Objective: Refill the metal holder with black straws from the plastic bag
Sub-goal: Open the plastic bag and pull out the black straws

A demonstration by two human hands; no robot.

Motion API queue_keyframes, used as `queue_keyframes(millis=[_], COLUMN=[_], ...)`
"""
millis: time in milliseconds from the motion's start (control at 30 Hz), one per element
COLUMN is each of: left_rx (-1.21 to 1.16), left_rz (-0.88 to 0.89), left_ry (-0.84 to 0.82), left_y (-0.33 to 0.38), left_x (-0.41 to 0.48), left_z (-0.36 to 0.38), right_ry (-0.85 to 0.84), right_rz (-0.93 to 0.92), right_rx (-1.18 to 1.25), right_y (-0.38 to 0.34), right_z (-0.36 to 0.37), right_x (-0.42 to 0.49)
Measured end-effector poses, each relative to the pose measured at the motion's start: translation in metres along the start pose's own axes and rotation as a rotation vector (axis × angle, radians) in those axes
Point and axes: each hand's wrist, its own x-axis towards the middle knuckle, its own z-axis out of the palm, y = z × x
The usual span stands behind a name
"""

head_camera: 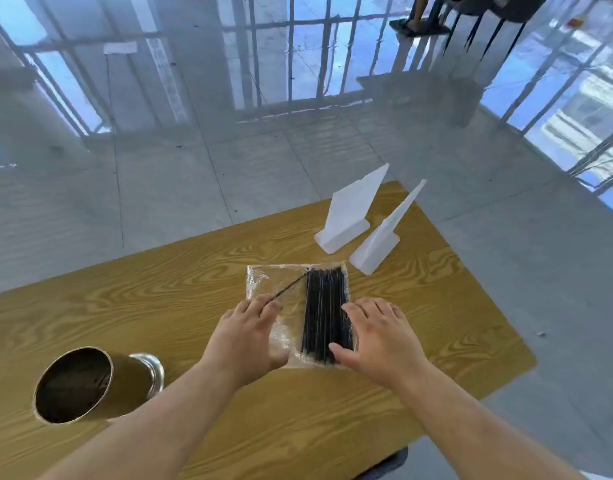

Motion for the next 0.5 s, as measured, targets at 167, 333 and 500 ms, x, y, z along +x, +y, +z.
queue_keyframes(millis=[167, 333, 500], left_rx=[0.088, 0.206, 0.125], left_rz=[0.036, 0.063, 0.059], left_ry=[-0.139, -0.185, -0.137], left_y=[-0.016, -0.025, -0.027], left_x=[0.002, 0.005, 0.007], left_z=[0.052, 0.077, 0.079], right_ry=[-0.117, -0.176, -0.168], right_rz=[-0.053, -0.078, -0.064], right_rx=[0.018, 0.018, 0.033], right_y=[-0.002, 0.0, -0.004], right_z=[0.054, 0.087, 0.094], right_x=[0.008, 0.016, 0.022])
